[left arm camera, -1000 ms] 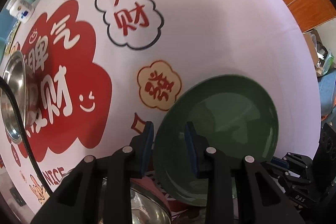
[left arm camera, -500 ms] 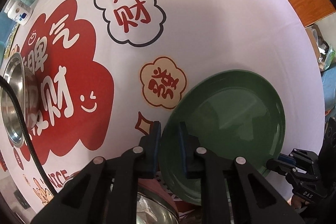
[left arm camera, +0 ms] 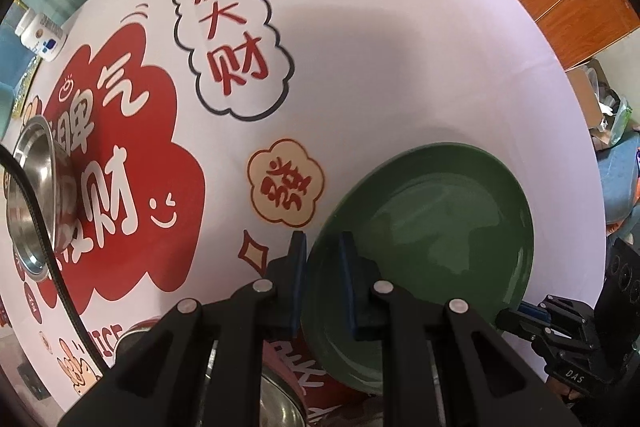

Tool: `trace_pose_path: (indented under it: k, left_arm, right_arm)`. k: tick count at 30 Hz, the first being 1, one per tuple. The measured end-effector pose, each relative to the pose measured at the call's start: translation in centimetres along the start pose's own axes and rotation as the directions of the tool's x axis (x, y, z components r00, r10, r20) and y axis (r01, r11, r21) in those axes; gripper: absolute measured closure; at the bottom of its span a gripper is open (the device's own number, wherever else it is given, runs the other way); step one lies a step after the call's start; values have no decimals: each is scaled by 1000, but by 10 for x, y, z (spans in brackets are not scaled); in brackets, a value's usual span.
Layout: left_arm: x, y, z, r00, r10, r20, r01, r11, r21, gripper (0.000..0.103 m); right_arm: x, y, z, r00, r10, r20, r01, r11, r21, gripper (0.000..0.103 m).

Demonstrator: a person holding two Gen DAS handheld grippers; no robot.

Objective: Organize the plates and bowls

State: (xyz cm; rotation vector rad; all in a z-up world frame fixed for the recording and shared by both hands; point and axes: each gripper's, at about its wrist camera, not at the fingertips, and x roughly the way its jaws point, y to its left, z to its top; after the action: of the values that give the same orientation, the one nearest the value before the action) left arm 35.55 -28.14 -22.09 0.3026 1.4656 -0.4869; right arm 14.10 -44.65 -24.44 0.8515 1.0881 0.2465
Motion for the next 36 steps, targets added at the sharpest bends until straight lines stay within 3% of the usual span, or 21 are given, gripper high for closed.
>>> trace_pose_path:
  k: [17, 36]
  left_arm:
    - [-59, -32, -11, 996, -9, 92, 4, 999, 47, 89]
    - [-128, -19, -104, 980, 13, 199, -1, 998, -63, 89]
  right_arm:
    - [-50, 1, -9, 995, 4, 101, -3, 1000, -9, 94]
    - [-73, 48, -26, 996, 27, 81, -16, 991, -136, 95]
